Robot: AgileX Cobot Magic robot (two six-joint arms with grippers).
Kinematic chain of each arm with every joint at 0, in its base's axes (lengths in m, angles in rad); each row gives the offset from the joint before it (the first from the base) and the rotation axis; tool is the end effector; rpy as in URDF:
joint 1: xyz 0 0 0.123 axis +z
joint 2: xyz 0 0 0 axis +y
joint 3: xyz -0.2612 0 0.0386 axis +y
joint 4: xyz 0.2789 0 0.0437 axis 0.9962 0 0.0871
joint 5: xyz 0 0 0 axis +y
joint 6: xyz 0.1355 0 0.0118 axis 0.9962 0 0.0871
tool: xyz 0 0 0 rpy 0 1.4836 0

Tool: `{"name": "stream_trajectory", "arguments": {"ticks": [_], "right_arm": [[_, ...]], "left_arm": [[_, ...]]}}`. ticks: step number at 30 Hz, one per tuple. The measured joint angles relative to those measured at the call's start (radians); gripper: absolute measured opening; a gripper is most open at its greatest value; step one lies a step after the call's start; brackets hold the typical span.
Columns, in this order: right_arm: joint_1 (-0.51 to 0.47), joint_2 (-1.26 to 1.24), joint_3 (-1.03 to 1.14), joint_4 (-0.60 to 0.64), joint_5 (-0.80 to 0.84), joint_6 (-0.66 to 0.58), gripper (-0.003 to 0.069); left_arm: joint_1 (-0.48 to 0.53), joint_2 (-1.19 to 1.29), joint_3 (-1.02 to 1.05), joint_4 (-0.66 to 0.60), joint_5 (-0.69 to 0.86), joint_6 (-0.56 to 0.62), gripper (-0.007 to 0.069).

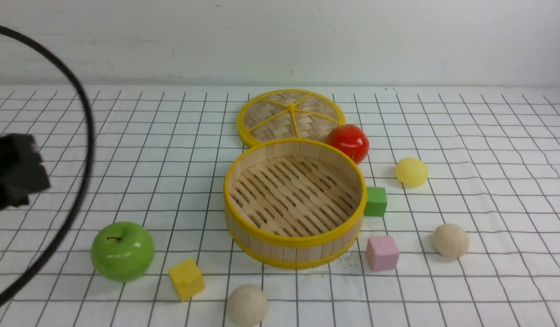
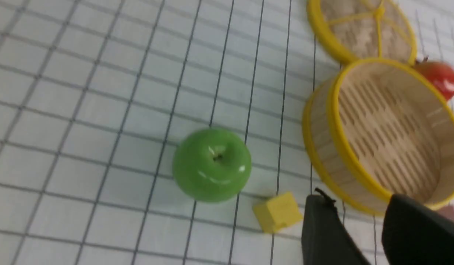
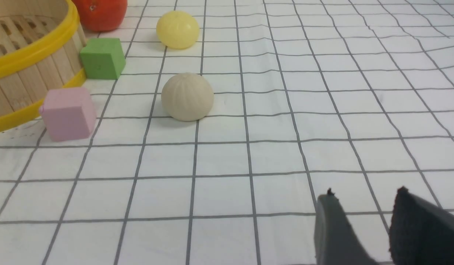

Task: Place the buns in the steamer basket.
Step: Use the left arm to grab a steamed stuffed bun

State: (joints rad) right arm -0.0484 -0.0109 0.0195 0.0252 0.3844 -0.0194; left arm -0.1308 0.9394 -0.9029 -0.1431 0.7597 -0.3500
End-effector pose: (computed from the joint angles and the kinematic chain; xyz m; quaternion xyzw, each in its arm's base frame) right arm 0.1472 -0.0058 0.1591 0.0183 0.8063 -0.0093 0.5911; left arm 0.2565 -0.0472 0.3025 -0.1255 0.8979 -0.1637 0.3888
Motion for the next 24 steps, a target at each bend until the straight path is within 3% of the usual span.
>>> {"name": "stream_trajectory", "arguments": {"ticks": [5, 9, 15, 20, 24], "right_arm": [[0.0, 0.0, 0.0, 0.0, 0.0, 0.0, 0.0239], [0.0, 0.0, 0.0, 0.0, 0.0, 0.0, 0.0239], [0.0, 0.0, 0.0, 0.0, 0.0, 0.0, 0.0239], [0.0, 0.0, 0.0, 0.0, 0.0, 0.0, 0.0239], [0.0, 0.0, 0.0, 0.0, 0.0, 0.0, 0.0239]], "left_arm": [[-0.003, 0.176, -0.002, -0.217, 0.095, 0.244, 0.0238], [-0.07, 0.258, -0.007, -0.27, 0.106, 0.31, 0.0238], [-0.257, 0.381, -0.069, -0.144, 0.099, 0.179, 0.0238], [-0.44, 0.54, -0.206, 0.113, 0.136, -0.059, 0.0238], [-0.518, 0.614, -0.269, 0.199, 0.137, -0.103, 0.0238]]}}
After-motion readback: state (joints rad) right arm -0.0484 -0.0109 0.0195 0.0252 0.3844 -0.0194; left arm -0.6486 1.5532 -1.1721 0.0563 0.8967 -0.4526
